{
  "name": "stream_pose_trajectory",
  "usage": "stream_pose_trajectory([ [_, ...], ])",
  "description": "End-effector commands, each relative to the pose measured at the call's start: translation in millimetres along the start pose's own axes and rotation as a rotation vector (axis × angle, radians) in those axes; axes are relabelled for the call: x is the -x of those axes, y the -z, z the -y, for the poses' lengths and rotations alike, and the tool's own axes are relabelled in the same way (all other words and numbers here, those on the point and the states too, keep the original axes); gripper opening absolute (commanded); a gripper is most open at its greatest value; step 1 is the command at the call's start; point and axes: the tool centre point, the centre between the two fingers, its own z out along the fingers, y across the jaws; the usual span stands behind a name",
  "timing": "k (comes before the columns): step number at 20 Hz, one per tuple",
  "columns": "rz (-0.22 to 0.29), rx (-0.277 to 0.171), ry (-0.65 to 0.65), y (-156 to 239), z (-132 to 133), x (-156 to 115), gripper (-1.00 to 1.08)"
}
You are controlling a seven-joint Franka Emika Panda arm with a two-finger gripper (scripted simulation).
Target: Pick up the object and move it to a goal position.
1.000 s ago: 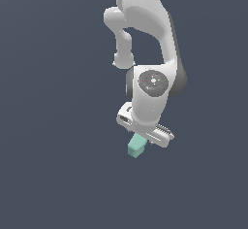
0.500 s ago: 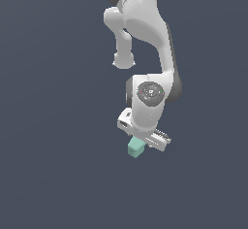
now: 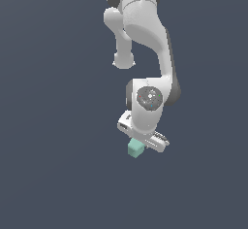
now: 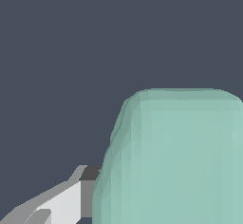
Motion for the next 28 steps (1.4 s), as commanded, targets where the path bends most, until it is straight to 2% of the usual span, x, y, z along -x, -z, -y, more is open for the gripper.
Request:
stream_pose_trajectory([
  [1,0.0,0.0,0.0,0,0,0,-1.0],
  [16,0.0,0.0,0.0,10,-3,4,-1.0],
  [22,0.0,0.0,0.0,36,-11,12,-1.0],
  [28,0.001,-0.001,0.0,81,-24,27,-1.0],
])
